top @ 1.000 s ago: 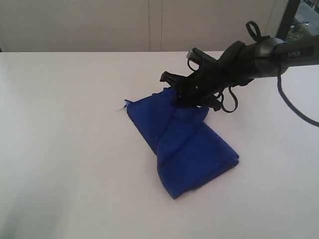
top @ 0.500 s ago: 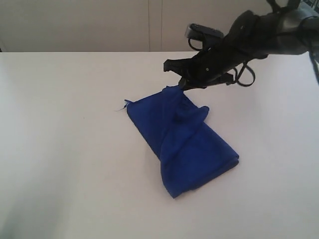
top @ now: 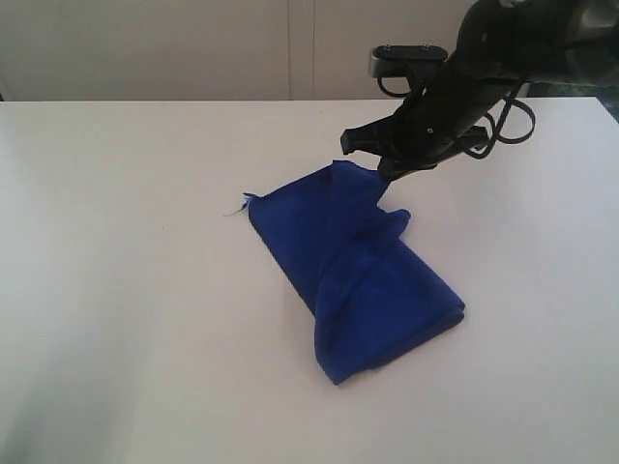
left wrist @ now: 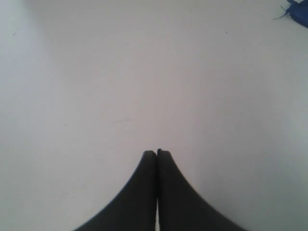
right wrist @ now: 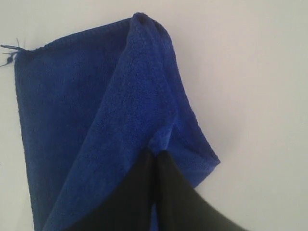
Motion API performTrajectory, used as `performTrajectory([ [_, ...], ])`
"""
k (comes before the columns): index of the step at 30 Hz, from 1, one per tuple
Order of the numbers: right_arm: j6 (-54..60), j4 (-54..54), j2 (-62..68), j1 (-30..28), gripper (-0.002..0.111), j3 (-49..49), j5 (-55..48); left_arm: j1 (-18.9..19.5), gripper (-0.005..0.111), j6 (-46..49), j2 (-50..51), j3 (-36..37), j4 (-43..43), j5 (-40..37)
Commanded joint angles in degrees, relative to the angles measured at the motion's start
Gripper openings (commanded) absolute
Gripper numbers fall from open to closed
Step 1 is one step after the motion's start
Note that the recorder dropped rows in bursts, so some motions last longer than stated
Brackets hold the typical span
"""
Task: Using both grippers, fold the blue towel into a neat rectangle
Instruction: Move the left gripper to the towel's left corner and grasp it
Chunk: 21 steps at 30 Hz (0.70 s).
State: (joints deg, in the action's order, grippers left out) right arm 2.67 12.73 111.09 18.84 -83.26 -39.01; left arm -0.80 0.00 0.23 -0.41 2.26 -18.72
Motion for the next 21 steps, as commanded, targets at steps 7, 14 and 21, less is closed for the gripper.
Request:
performTrajectory([
  [7, -0.35, -0.6, -0.52, -0.08, 0.0, 0.04, 0.77, 0.15, 0.0, -0.3, -0.23, 0.41, 0.24, -0.36],
  [14, -0.35, -0.6, -0.52, -0.08, 0.0, 0.04, 0.77, 0.15, 0.0, -0.3, -0.23, 0.41, 6.82, 12.46],
  [21, -0.35, -0.6, -0.52, -0.08, 0.0, 0.04, 0.43, 0.15, 0.0, -0.77, -0.23, 0.41, 7.09, 24.1],
])
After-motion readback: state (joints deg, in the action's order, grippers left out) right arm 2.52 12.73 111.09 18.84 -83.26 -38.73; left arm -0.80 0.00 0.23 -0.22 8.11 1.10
